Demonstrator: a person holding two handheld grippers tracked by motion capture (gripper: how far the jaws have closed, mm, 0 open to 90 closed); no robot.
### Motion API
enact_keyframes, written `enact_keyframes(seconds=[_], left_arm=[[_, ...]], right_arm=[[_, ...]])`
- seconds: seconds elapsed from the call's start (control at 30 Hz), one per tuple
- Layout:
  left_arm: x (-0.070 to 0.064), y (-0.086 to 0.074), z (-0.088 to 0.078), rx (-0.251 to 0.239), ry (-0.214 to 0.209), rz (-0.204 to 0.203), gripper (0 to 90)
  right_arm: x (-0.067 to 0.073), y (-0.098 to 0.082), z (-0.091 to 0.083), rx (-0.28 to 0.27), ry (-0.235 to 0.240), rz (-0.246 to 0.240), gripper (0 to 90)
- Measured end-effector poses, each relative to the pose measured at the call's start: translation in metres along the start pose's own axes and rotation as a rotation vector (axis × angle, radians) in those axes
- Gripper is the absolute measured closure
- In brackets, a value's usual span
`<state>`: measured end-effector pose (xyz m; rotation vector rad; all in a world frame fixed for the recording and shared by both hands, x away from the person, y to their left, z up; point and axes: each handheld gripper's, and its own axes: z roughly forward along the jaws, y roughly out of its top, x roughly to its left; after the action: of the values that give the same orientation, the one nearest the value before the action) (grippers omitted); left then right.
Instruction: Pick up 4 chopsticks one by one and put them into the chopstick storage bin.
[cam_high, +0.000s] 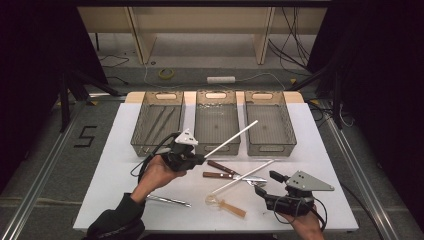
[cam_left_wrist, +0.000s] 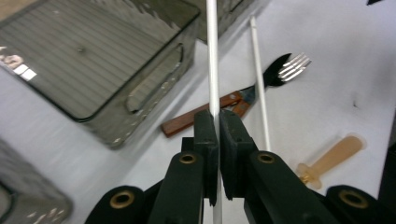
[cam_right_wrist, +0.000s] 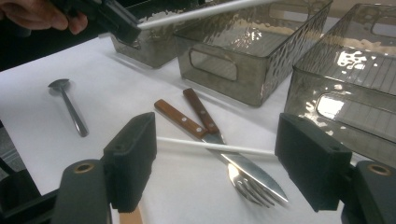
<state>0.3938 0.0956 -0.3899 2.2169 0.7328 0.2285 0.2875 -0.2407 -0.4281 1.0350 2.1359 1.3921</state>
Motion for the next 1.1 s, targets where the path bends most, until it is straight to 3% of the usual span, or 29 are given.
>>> enact_keyframes(seconds=[0.3,1.1], left_arm=[[0.023,-0.006,-0.013,-0.022,0.079,-0.046,86.3],[0.087,-0.032,-0.056,-0.114,0.249,-0.231,86.2]], right_arm=[[0.000,0.000,0.000,-0.001,0.001,0.001,30.5],[0.001,0.000,0.002,0.007,0.004,-0.005,30.5]])
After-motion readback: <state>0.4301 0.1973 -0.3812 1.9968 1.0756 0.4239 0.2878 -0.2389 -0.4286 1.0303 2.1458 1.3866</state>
